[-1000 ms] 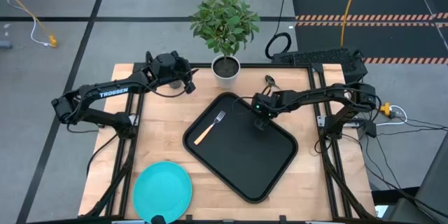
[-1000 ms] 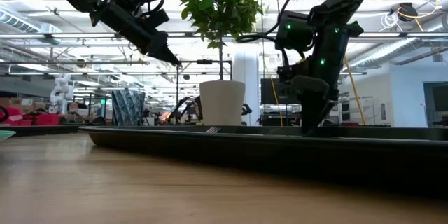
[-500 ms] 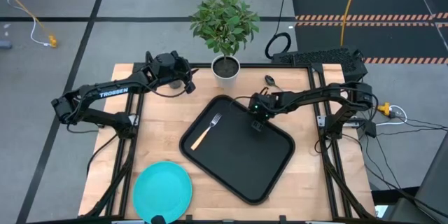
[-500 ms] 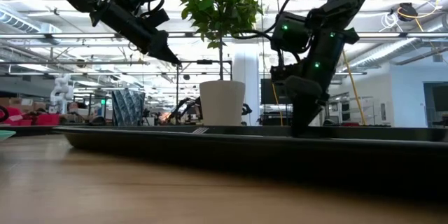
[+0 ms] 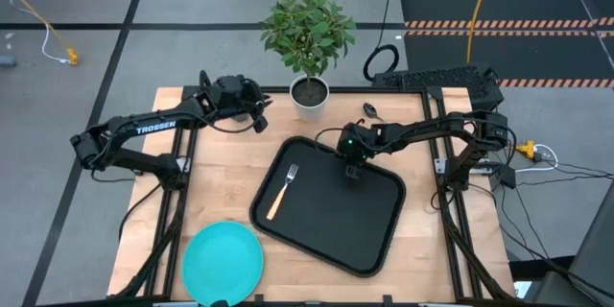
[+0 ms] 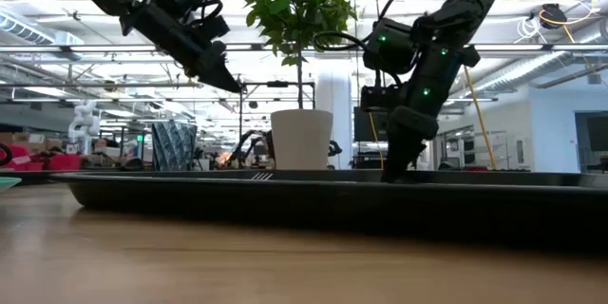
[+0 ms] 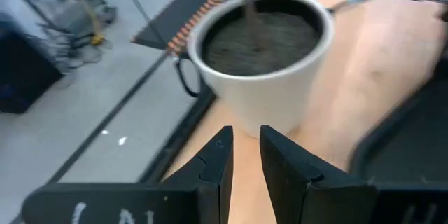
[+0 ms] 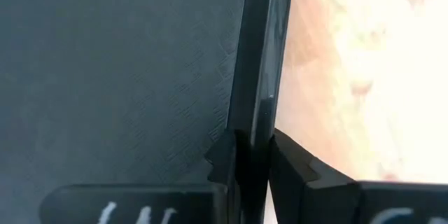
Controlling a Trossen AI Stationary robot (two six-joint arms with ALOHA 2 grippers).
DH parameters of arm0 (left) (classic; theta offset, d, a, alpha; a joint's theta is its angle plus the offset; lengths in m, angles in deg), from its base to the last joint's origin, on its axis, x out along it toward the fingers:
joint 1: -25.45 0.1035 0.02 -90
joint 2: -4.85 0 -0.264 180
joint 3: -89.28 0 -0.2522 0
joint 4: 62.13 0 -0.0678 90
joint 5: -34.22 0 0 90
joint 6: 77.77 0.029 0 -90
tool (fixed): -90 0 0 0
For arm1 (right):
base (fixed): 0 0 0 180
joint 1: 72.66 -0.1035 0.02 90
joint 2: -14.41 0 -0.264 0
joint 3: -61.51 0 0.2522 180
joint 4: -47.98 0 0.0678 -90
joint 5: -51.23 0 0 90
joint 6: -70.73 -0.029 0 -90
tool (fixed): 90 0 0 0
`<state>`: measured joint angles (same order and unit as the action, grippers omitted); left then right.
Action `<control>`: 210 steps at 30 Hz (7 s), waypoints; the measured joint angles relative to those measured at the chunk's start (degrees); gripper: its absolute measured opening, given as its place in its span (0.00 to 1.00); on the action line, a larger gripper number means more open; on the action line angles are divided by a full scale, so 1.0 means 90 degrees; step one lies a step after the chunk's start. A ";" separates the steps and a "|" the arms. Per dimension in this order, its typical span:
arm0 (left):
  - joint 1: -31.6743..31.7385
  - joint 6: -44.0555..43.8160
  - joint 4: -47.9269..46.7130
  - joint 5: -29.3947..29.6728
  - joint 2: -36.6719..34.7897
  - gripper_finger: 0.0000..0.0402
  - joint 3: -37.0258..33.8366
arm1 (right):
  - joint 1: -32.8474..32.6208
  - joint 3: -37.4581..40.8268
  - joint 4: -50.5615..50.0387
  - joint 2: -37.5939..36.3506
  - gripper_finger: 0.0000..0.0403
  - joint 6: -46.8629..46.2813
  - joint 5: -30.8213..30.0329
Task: Pick and place plate/cup/fork/spoon on tray
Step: Move the black tray to the center of the table
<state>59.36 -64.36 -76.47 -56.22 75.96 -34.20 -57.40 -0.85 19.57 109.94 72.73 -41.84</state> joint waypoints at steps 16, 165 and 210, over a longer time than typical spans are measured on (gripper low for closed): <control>-0.1094 -0.0601 -0.0430 -0.0885 0.0000 0.19 0.0000 | 0.0453 -0.1014 0.0084 0.0702 0.11 0.1894 0.0202; -0.1362 -0.0061 -0.0962 -0.0785 -0.0831 0.19 -0.0002 | -0.0247 -0.1001 -0.4370 -0.0452 0.38 -0.5481 -0.0653; -0.1360 -0.0039 -0.1004 -0.0783 -0.0831 0.19 -0.0002 | -0.0643 -0.0413 -0.4022 -0.1483 0.39 -0.6434 -0.0307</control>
<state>47.12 -64.71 -85.50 -63.27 68.48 -34.22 -63.18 -4.56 -16.63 96.59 14.82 -44.60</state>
